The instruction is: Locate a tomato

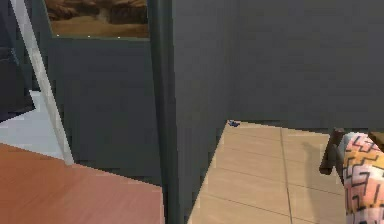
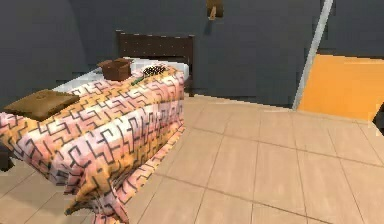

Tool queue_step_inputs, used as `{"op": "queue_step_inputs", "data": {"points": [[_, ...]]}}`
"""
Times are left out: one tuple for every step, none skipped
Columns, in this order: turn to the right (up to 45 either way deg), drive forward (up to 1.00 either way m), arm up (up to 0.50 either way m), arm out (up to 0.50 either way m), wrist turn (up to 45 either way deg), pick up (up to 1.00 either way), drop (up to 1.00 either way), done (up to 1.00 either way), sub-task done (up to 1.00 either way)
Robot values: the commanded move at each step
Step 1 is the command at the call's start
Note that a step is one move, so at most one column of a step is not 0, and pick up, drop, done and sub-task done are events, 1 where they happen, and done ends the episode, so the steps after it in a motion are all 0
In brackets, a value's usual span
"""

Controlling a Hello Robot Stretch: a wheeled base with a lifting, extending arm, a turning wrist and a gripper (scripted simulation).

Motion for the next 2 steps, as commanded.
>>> {"op": "queue_step_inputs", "data": {"points": [[-3.0, 0.0, 0.0, 0.0, 0.0, 0.0, 0.0, 0.0, 0.0], [0.0, 0.4, 0.0, 0.0, 0.0, 0.0, 0.0, 0.0, 0.0]]}}
